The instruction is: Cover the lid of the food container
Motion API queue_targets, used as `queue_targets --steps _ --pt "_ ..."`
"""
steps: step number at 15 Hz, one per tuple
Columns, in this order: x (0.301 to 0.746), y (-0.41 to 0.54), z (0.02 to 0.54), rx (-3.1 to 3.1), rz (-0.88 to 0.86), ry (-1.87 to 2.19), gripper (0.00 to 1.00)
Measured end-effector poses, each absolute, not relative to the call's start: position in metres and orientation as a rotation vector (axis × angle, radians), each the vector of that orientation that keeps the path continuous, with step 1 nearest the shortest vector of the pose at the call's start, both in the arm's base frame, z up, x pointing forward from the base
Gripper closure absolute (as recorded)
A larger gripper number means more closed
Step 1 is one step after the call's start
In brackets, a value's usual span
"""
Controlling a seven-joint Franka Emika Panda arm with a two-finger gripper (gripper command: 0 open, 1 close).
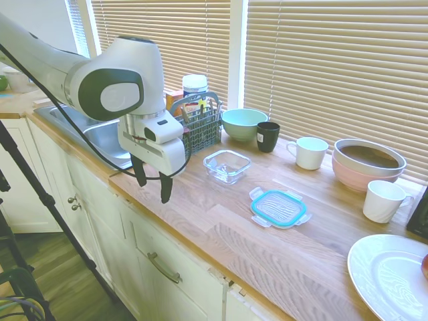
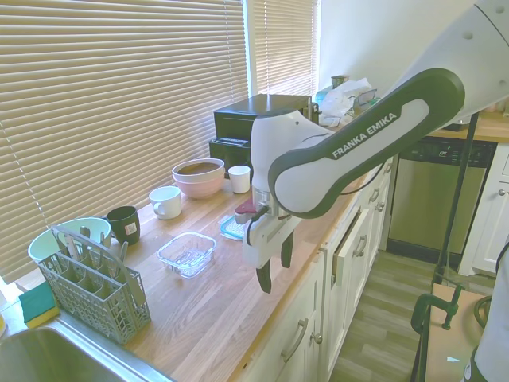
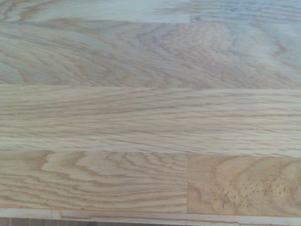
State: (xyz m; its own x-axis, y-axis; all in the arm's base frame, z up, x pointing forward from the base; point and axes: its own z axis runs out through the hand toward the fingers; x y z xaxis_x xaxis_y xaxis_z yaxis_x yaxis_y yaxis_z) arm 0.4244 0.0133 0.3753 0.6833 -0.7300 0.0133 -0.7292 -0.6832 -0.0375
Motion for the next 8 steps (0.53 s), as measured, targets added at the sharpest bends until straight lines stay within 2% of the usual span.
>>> queue_targets --steps 8 --pt "0.426 -0.025 0.378 -2.817 -0.048 1.294 0.0"
